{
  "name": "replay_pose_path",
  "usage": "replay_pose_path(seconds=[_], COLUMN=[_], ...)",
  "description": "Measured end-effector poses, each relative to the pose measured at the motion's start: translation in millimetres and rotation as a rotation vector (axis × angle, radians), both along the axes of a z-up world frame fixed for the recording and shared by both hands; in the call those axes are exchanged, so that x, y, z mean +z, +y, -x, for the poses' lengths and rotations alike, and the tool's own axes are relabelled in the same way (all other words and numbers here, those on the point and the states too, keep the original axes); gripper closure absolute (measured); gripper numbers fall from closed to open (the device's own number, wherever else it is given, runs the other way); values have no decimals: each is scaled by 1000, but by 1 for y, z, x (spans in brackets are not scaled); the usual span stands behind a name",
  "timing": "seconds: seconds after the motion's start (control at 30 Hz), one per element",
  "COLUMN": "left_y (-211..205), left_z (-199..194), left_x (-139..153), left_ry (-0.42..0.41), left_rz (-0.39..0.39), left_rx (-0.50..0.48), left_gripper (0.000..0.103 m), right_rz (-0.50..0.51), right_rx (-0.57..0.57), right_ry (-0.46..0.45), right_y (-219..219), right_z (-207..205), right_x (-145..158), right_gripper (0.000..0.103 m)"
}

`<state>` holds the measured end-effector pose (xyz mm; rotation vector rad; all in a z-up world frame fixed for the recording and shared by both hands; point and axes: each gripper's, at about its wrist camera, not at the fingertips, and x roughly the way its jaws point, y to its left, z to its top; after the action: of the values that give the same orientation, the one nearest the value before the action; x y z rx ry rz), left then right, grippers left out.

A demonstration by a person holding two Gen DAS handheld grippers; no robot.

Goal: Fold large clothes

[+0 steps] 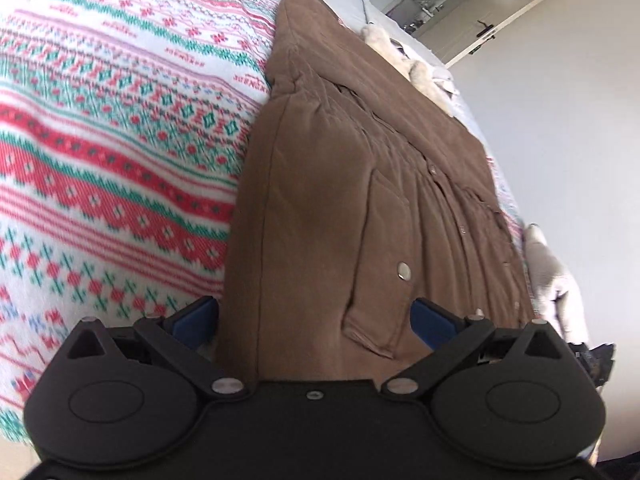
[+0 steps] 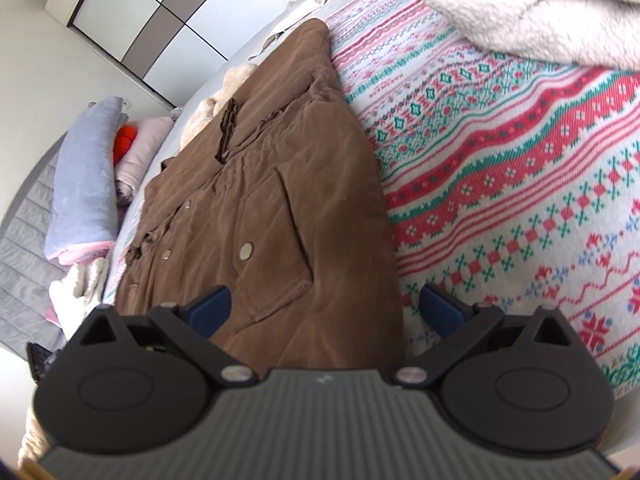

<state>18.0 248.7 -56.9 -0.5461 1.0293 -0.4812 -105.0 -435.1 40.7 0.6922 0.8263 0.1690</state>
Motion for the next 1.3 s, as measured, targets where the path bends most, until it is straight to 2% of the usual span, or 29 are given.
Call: replay_pose_path(seconds=[0.23, 0.4, 0.5, 0.57, 0.7, 0.8, 0.83, 0.9, 0.93, 0.97, 1.03, 1.07, 1.1, 1.13, 1.2, 1.3], left_y=[-4, -5, -8, -12, -20, -22, -25, -28, -31, -32, -36, -36, -37, -36, -34, -35], left_z=[5, 6, 9, 11, 13, 16, 17, 21, 23, 25, 31, 34, 38, 41, 48, 52], left_x=[2, -6, -7, -6, -8, -7, -7, -5, -3, -2, 0, 1, 3, 4, 4, 12], left_ry=[18, 32, 36, 35, 40, 42, 41, 40, 38, 38, 52, 62, 59, 54, 36, -14], left_rz=[56, 130, 151, 153, 151, 149, 140, 113, 95, 77, 32, 8, -14, -27, -9, 47], left_rx=[-76, -123, -140, -168, -242, -267, -274, -291, -297, -299, -286, -271, -255, -236, -198, -149], left_gripper=[1, 2, 2, 2, 3, 3, 4, 12, 15, 22, 36, 46, 56, 61, 73, 81], right_rz=[-208, -208, -200, -204, -206, -144, -133, -129, -140, -158, -165, -162, -160, -155, -141, -139], right_rx=[19, 32, 42, 56, 107, 151, 158, 160, 159, 158, 156, 157, 160, 169, 181, 178], right_ry=[-7, -7, 0, 4, -1, -5, -4, 9, 20, 29, 33, 26, 3, -24, -92, -193], right_y=[-12, -6, 2, 5, 13, 27, 30, 31, 29, 27, 27, 28, 30, 34, 43, 55], right_z=[7, 6, 4, 3, 2, 1, 2, 5, 5, 6, 7, 7, 8, 8, 8, 6], right_x=[-11, -13, -15, -15, -17, -15, -14, -14, -15, -16, -16, -14, -12, -9, 1, 17], right_gripper=[3, 8, 18, 25, 29, 31, 35, 47, 57, 62, 66, 69, 71, 73, 77, 81])
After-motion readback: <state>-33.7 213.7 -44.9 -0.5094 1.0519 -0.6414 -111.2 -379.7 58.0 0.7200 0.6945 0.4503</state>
